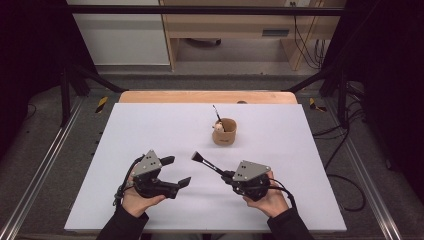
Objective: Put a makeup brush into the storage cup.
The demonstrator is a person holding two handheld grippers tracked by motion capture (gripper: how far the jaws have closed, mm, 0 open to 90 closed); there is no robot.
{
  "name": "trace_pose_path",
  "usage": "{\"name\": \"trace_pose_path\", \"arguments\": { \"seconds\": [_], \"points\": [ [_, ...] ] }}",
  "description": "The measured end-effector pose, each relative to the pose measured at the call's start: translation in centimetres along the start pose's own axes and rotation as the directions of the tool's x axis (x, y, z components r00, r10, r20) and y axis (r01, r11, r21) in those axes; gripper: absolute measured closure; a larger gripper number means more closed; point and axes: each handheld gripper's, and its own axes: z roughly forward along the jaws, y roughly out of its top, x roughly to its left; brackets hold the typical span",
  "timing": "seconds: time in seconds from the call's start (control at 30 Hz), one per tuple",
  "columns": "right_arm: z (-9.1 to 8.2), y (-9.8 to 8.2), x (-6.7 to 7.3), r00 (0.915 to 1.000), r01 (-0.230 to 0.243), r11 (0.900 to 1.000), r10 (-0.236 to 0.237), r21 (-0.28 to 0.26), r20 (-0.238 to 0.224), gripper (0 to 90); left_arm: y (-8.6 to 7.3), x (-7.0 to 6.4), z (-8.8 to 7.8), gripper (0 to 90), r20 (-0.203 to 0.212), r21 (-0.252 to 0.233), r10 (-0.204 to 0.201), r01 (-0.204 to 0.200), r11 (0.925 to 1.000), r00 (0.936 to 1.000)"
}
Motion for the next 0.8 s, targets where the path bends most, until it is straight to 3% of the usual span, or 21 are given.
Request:
{"name": "trace_pose_path", "arguments": {
  "seconds": [0.33,0.8],
  "points": [
    [0.21,-0.56,0.34,0.9986,-0.053,0.997,0.053,-0.050,0.003,79.4,-0.29,-0.29,0.28,12.5,-0.011,-0.045,-0.044,0.044,0.9980,0.9990],
    [0.31,-0.91,0.64,0.9927,-0.121,0.988,0.121,-0.098,-0.005,79.4,-0.13,-0.68,0.84,13.7,0.016,-0.086,-0.094,0.095,0.9918,0.9955]
  ]
}}
